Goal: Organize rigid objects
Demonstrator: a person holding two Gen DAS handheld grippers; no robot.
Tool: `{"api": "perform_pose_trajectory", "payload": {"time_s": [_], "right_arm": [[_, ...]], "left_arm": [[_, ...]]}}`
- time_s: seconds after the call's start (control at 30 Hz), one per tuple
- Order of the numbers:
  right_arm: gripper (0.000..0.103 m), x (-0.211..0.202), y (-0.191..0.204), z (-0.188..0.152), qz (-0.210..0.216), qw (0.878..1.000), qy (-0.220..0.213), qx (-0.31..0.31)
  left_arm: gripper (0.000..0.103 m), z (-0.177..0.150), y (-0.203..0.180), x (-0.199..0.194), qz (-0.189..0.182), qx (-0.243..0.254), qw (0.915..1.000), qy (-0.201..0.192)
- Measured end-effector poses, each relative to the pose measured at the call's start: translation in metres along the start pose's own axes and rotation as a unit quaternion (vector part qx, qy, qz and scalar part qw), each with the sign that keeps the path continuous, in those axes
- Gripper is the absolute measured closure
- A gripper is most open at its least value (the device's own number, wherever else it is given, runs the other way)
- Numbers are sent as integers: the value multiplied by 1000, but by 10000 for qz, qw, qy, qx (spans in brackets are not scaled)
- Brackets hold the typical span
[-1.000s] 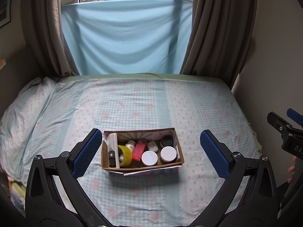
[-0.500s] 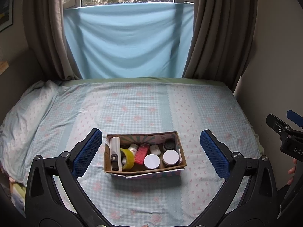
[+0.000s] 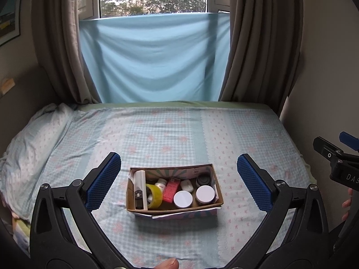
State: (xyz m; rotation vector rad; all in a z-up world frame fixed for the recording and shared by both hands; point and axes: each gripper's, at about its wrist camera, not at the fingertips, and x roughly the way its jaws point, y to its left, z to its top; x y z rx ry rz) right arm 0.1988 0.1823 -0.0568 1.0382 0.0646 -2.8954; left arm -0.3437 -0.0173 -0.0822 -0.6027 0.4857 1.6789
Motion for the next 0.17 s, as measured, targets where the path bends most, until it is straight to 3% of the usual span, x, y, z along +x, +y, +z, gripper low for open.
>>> {"api": "perform_pose_trajectory", "payload": {"time_s": [0.17], "right_arm": [[0,1,0,1,-10,10000,-3,0]], "left_arm": [[0,1,1,2,-58,-52,10000,-48]]}}
